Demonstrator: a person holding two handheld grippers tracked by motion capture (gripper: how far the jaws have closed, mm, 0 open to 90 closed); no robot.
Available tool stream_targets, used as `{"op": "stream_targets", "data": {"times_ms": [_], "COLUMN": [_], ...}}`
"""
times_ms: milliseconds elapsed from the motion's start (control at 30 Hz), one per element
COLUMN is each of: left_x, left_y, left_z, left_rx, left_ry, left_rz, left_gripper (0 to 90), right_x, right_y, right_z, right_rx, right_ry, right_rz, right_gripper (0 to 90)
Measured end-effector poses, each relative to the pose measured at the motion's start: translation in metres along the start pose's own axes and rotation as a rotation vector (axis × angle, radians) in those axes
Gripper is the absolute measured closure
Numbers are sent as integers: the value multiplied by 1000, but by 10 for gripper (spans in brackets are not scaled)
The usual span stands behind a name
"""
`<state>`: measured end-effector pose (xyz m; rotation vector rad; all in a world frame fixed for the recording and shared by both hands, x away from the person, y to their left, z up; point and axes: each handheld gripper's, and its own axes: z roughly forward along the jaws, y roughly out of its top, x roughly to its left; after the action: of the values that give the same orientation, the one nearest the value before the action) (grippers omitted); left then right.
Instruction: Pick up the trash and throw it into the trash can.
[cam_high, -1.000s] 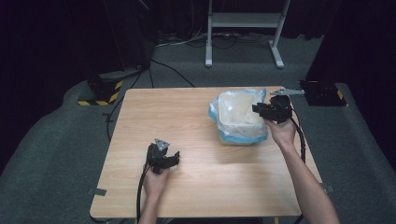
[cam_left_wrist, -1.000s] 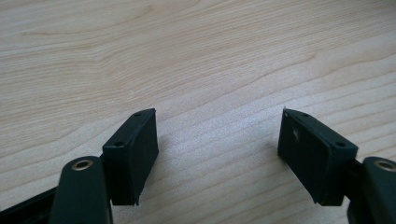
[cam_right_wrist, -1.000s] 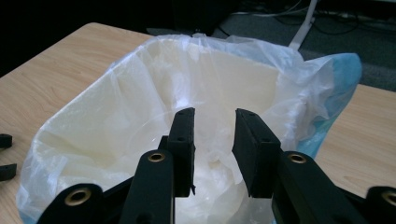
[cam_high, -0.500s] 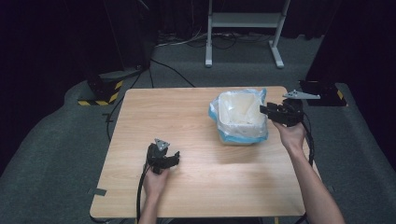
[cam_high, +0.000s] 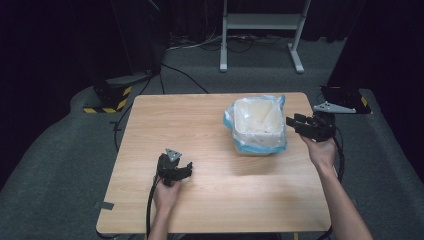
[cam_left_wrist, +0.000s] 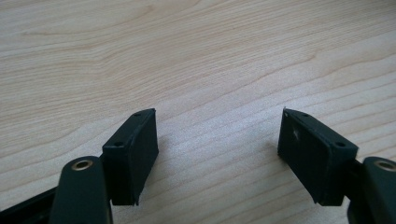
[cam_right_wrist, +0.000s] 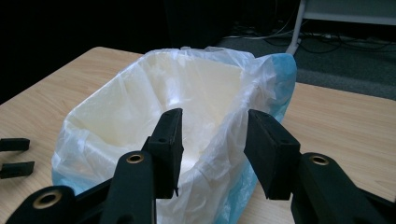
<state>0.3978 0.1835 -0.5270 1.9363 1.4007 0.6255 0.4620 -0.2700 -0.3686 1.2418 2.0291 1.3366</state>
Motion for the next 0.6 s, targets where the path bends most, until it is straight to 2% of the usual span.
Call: {"op": "stream_targets", "data": {"times_ms": [600], "left_x": [0], "left_y": [0], "left_z": [0], "left_rx": [-2], "left_ry": [0], "left_rz": [-2], "left_gripper": [284], "right_x": [0], "right_y": [-19], "right_z": [-21], "right_rx": [-2], "right_ry": [4], "right_rz": [5], "right_gripper": [551]}}
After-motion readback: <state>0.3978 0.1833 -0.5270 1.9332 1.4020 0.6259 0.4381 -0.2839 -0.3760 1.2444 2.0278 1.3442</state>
